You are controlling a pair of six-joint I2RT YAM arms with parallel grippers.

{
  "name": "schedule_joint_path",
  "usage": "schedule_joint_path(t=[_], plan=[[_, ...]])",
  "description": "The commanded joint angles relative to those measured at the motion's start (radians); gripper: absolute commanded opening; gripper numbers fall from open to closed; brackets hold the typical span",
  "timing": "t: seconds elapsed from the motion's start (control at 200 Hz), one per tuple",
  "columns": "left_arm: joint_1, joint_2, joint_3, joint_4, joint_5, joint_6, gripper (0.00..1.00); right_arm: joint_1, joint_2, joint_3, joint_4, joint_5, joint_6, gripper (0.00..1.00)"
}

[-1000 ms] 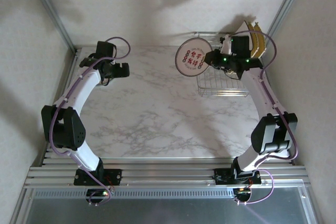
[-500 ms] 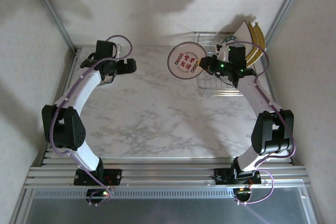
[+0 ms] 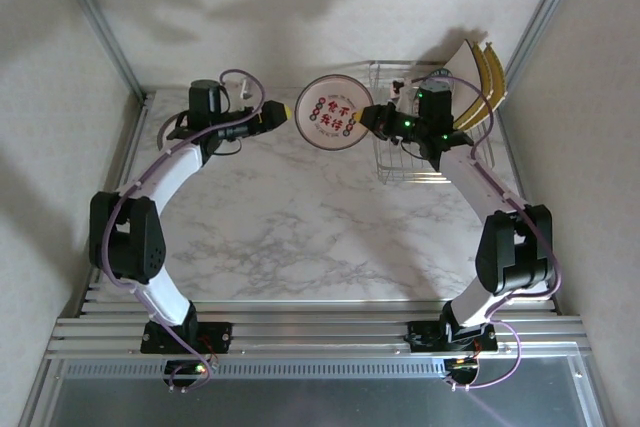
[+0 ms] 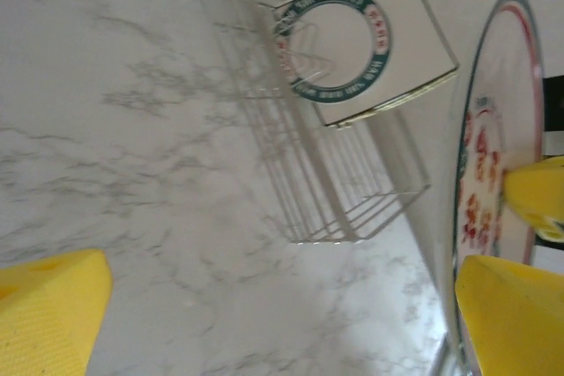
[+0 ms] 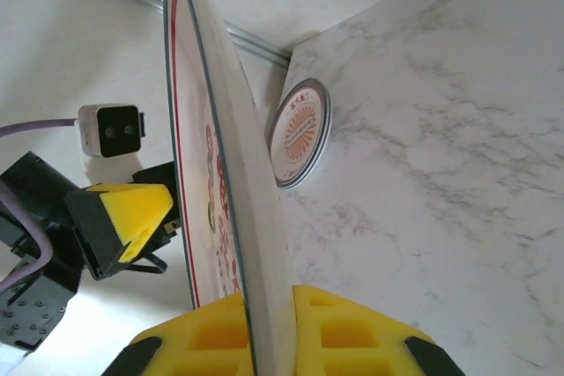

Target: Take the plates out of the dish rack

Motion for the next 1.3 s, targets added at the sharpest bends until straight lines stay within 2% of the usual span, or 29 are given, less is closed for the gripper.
schedule_joint_path(t=[0.0,0.215,0.466,0.676,0.866,1.011,1.061,1.151,1.296], plan=[[-0.011,0.018,-0.027,0.167,0.110,-0.094,0.97,0.023,0.034,0.057,0.076,-0.031,0.025,0.00],[-0.023,0.033,-0.043,0.254,0.138,-0.158,0.84,0.057,0.075,0.093,0.086,-0.034,0.032,0.00],[-0.029,0.052,-0.041,0.275,0.142,-0.178,0.50,0.071,0.097,0.115,0.089,-0.034,0.037,0.00],[-0.041,0.059,-0.042,0.289,0.150,-0.188,0.29,0.084,0.124,0.131,0.092,-0.031,0.038,0.00],[-0.042,0.056,-0.041,0.286,0.150,-0.186,0.00,0.091,0.139,0.142,0.083,-0.027,0.032,0.00],[-0.042,0.055,-0.049,0.293,0.146,-0.189,0.00,0.091,0.145,0.148,0.072,-0.024,0.026,0.00],[-0.042,0.053,-0.053,0.302,0.143,-0.194,0.00,0.091,0.145,0.149,0.065,-0.022,0.023,0.11],[-0.041,0.047,-0.059,0.313,0.134,-0.204,0.00,0.091,0.143,0.158,0.034,-0.010,0.000,0.44],[-0.034,0.036,-0.073,0.381,0.138,-0.242,0.00,0.091,0.138,0.193,-0.079,0.034,-0.068,0.87]])
